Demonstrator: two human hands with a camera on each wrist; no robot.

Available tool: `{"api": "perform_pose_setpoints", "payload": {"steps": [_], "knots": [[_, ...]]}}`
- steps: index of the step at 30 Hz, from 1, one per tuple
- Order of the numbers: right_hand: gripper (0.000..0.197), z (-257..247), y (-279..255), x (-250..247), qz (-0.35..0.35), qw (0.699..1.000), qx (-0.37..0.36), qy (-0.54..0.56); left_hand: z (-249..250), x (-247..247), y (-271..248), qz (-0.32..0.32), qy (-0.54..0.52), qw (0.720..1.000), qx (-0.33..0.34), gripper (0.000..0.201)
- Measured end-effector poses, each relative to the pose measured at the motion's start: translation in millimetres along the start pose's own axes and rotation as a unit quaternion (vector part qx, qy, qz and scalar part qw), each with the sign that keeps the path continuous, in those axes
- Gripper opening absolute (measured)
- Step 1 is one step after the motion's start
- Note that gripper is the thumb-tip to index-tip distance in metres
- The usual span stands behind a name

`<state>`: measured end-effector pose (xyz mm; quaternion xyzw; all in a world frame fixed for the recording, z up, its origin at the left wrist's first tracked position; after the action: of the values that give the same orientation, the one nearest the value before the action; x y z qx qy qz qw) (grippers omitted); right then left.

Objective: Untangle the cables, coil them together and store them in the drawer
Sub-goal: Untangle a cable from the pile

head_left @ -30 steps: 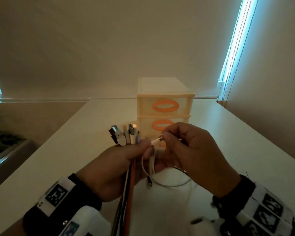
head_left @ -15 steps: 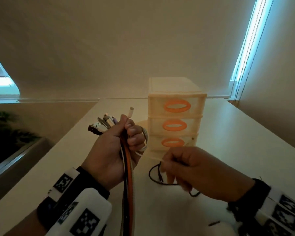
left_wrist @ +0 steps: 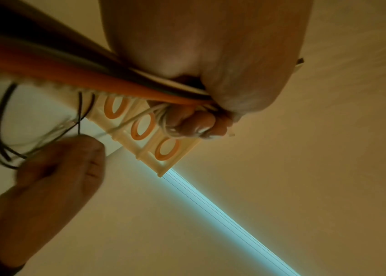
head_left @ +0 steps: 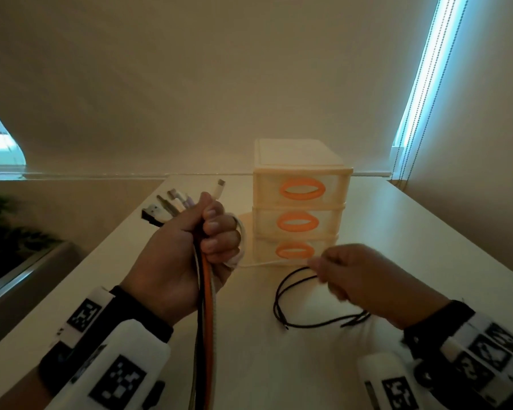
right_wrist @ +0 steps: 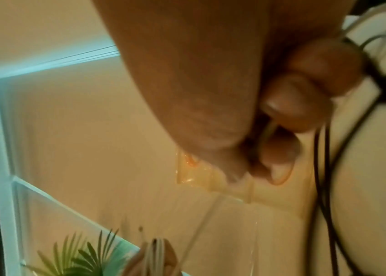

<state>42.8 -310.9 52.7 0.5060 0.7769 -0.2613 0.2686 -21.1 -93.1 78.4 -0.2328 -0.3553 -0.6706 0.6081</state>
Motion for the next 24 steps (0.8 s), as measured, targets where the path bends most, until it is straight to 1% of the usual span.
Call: {"api": "perform_pose_setpoints", "payload": {"steps": [1,2,4,5,6,7,8,9,10,11,12,14,15,16,17,18,19,20,21,22,23,24], "knots": [[0.039,-1,1,-6,0.080,0.997,-0.008,0.003,-7,1,-3,-0.020,0.022,0.999,-0.034,0.036],[0.039,-5,1,-9,0.131,0.991,-0.022,0.012,-16,4,-6,-0.036,0.055,0.996,-0.067,0.037],[0.030,-13,-2,-3,0.174,0.982,-0.060,0.036,-36,9,-14,-0.051,0.163,0.978,-0.120,0.040],[0.025,-17,-5,0,0.185,0.978,-0.079,0.060,-44,12,-18,-0.050,0.210,0.967,-0.136,0.042],[0.020,-22,-8,2,0.190,0.971,-0.097,0.106,-48,17,-20,-0.045,0.232,0.961,-0.141,0.045],[0.017,-26,-13,2,0.183,0.962,-0.109,0.170,-50,19,-20,-0.033,0.221,0.966,-0.132,0.046],[0.015,-30,-18,2,0.159,0.952,-0.119,0.232,-48,20,-18,-0.011,0.186,0.976,-0.111,0.044],[0.013,-36,-23,3,0.122,0.946,-0.131,0.269,-44,20,-15,0.007,0.141,0.987,-0.081,0.042],[0.012,-41,-29,5,0.086,0.950,-0.153,0.260,-40,19,-12,0.019,0.104,0.993,-0.050,0.040],[0.010,-46,-33,11,0.050,0.959,-0.177,0.216,-36,17,-10,0.027,0.080,0.996,-0.025,0.039],[0.012,-48,-36,20,0.010,0.966,-0.195,0.168,-34,16,-8,0.030,0.067,0.997,-0.008,0.037],[0.025,-46,-36,37,-0.063,0.973,-0.207,0.076,-32,12,-6,0.053,0.060,0.997,0.006,0.039],[0.025,-46,-36,42,-0.079,0.976,-0.200,0.042,-31,8,-5,0.071,0.052,0.996,0.010,0.040],[0.019,-44,-32,43,-0.071,0.980,-0.187,0.014,-30,4,-3,0.089,0.039,0.995,0.014,0.040],[0.011,-41,-28,41,-0.044,0.984,-0.174,-0.004,-29,0,-1,0.102,0.022,0.994,0.015,0.040],[0.015,-38,-24,36,-0.002,0.987,-0.160,-0.017,-28,-4,0,0.108,0.004,0.994,0.015,0.040],[0.024,-34,-19,33,0.040,0.988,-0.149,-0.025,-28,-6,2,0.112,-0.007,0.994,0.014,0.040],[0.032,-30,-16,31,0.067,0.987,-0.143,-0.029,-29,-9,2,0.116,-0.006,0.993,0.015,0.039],[0.036,-28,-13,32,0.078,0.986,-0.142,-0.033,-30,-10,3,0.119,0.002,0.993,0.019,0.039],[0.036,-26,-12,35,0.064,0.987,-0.145,-0.040,-30,-11,3,0.118,0.011,0.993,0.025,0.038],[0.032,-25,-11,39,0.025,0.988,-0.149,-0.041,-30,-12,4,0.118,0.018,0.992,0.031,0.038],[0.026,-26,-13,42,-0.032,0.988,-0.149,-0.028,-29,-12,4,0.117,0.022,0.992,0.034,0.038]]}}
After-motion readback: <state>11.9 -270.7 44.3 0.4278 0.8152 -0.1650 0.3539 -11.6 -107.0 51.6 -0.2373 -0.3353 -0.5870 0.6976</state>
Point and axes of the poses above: each hand's wrist, its own y-axis towards the middle knuckle, its own x-axis out of the palm, z = x × y, the point moved 4 cm from there along y, towards the middle knuckle, and after that the axes turned 10 degrees about x, right-handed, at the moved point
